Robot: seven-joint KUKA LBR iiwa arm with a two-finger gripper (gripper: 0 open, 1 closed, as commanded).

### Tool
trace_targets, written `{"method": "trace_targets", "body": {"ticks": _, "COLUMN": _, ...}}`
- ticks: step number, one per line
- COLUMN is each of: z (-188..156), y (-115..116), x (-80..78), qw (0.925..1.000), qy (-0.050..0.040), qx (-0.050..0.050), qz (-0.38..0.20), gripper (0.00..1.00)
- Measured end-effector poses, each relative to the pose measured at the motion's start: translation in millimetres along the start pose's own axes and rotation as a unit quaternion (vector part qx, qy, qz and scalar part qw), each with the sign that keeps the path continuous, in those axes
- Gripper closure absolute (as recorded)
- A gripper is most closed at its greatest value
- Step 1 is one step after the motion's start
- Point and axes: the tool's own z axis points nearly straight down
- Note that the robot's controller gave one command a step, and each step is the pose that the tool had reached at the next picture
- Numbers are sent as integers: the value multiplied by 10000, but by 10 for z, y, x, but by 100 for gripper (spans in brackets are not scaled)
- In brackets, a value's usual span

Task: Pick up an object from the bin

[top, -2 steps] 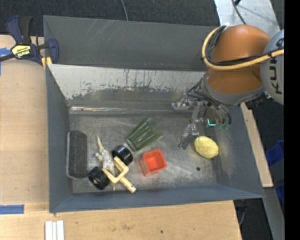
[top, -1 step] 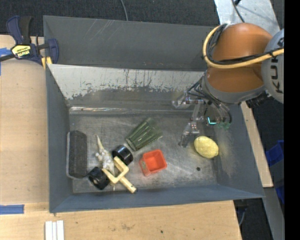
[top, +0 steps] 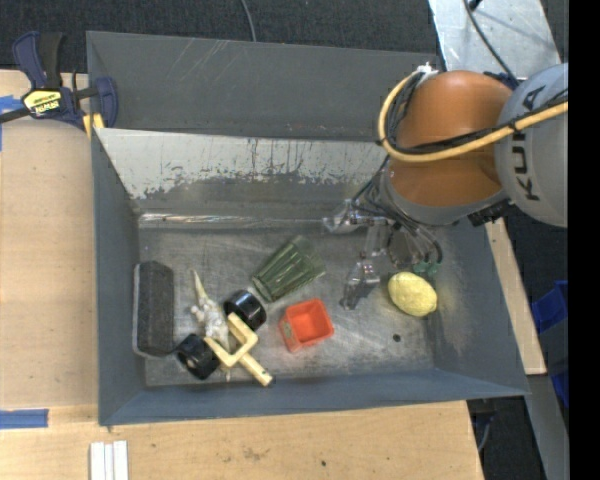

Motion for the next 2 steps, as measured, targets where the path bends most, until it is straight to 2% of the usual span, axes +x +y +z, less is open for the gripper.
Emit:
{"method": "trace_targets", "body": {"ticks": 1, "z": 282, "y": 203, "x": 77, "qw": 10000, "qy": 58, "qx": -23, "qz": 16, "gripper": 0}}
{"method": "trace_targets", "body": {"ticks": 2, "z": 1074, "y": 846, "x": -460, "qw": 9999, "qy": 1, "qx": -15, "qz": 172, "gripper": 100}}
